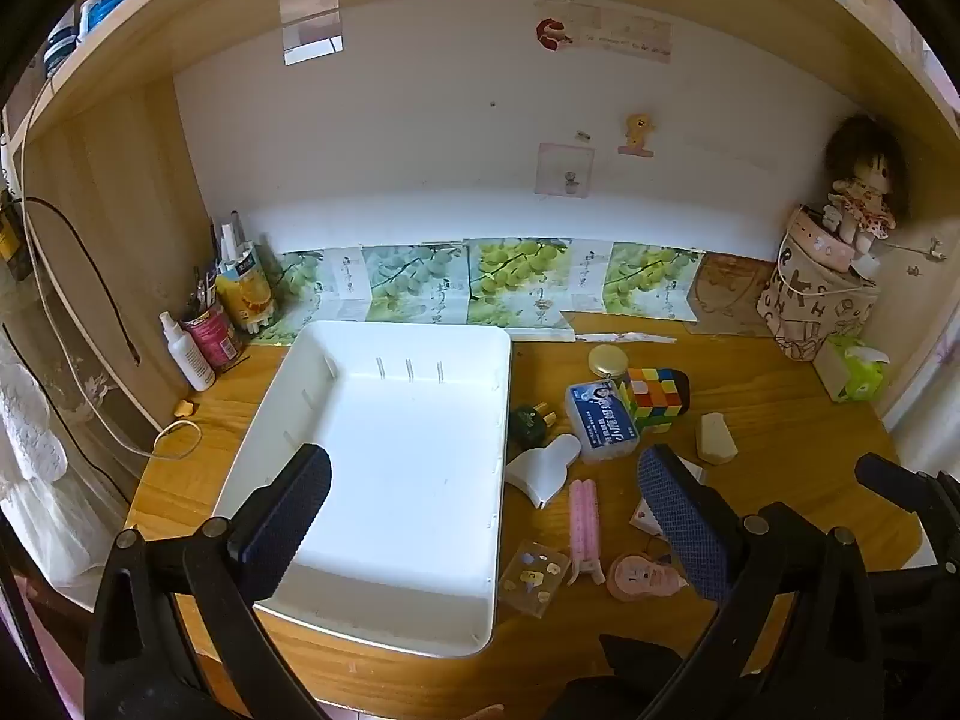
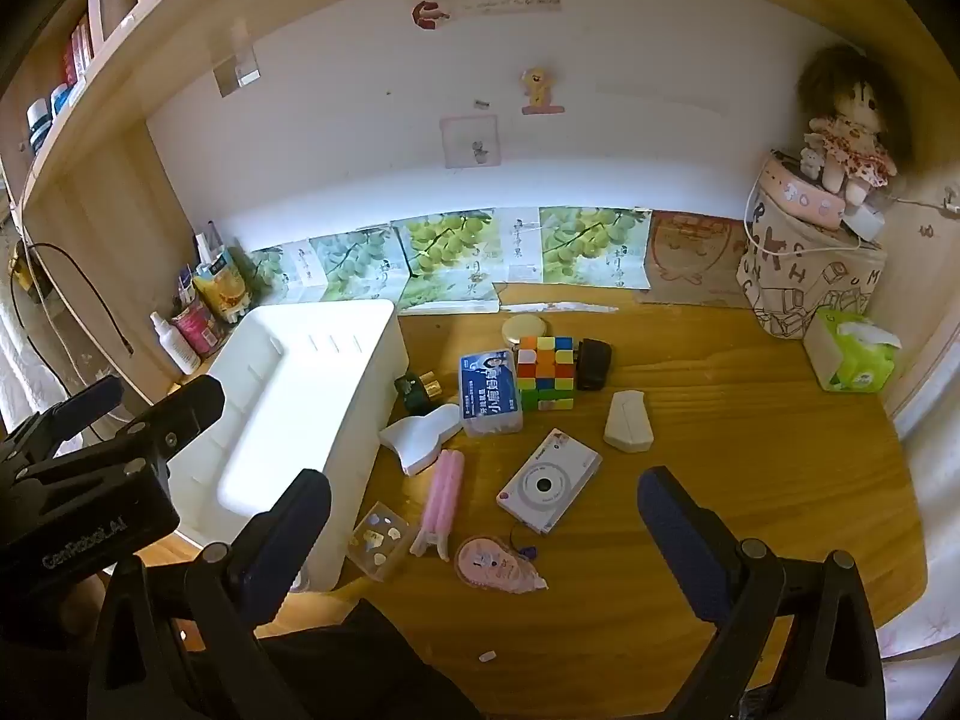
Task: Organize rigid objects
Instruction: 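Move both grippers toward the items scattered beside the white tray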
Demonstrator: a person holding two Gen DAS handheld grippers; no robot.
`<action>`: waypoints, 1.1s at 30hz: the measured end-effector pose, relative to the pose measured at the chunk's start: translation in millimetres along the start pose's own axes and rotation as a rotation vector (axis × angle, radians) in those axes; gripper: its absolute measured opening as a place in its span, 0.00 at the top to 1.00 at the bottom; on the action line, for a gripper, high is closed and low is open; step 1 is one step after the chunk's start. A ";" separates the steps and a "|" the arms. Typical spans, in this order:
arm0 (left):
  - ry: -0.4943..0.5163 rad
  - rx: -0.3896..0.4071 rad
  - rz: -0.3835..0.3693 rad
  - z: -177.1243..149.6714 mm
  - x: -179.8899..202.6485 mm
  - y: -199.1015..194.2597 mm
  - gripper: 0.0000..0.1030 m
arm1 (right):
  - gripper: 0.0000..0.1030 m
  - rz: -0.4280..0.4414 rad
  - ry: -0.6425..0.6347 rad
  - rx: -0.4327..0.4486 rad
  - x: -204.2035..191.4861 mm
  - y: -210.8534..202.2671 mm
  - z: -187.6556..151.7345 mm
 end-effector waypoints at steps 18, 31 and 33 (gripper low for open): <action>0.023 -0.010 -0.145 0.1 -3.1 9.2 0.01 | 0.01 -0.076 -0.020 0.091 -12.5 -10.3 5.7; 0.071 -0.032 -0.215 -5.2 -0.4 11.1 0.01 | 0.01 -0.093 -0.044 0.141 -24.9 -27.6 0.3; 0.076 -0.047 -0.211 -8.2 1.3 13.1 0.01 | 0.01 -0.048 -0.018 0.161 -25.1 -33.6 3.0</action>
Point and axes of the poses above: each gripper's, at about its wrist camera, not at the fingertips, and y roughly the way its jaws point, x to its right, z to its top, the point moved 10 cm from there along y, roughly the way its jaws point, and after that the axes turned 7 degrees about y, right-handed, at the moved point
